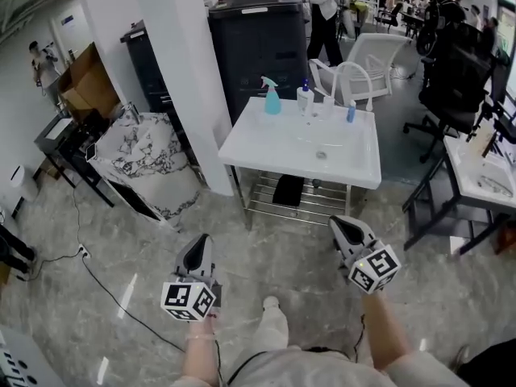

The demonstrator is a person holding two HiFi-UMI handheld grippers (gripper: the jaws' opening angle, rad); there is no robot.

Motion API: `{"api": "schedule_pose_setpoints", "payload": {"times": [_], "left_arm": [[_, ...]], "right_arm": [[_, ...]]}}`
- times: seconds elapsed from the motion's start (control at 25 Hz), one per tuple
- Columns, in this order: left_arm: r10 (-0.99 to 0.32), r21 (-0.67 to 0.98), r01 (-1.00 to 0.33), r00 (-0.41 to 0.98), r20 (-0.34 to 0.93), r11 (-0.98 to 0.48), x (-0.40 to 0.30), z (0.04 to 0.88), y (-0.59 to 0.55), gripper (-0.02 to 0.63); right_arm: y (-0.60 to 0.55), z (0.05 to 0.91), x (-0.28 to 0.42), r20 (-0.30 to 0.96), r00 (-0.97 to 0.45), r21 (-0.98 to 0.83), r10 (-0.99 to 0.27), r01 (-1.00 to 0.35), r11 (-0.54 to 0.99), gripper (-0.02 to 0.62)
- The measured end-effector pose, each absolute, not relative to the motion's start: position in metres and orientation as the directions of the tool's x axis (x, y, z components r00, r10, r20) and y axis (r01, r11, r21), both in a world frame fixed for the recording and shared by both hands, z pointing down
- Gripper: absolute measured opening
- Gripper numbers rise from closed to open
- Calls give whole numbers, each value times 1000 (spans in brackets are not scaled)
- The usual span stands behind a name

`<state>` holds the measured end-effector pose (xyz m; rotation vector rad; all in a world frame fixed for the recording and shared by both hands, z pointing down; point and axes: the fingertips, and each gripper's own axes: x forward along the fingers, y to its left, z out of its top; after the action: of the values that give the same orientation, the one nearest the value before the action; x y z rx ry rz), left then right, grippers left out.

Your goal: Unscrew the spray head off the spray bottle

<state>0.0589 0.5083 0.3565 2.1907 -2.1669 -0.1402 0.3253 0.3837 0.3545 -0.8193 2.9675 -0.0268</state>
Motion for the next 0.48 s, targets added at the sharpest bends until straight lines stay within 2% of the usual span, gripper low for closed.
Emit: {"api": "schedule_pose_setpoints", "payload": {"times": [0.48], "left_arm": [[-1000, 137, -990, 18, -16, -20, -10, 361, 414, 11]], "right_arm": [[294, 361, 261, -22, -839, -37, -544, -543, 839, 5]]}}
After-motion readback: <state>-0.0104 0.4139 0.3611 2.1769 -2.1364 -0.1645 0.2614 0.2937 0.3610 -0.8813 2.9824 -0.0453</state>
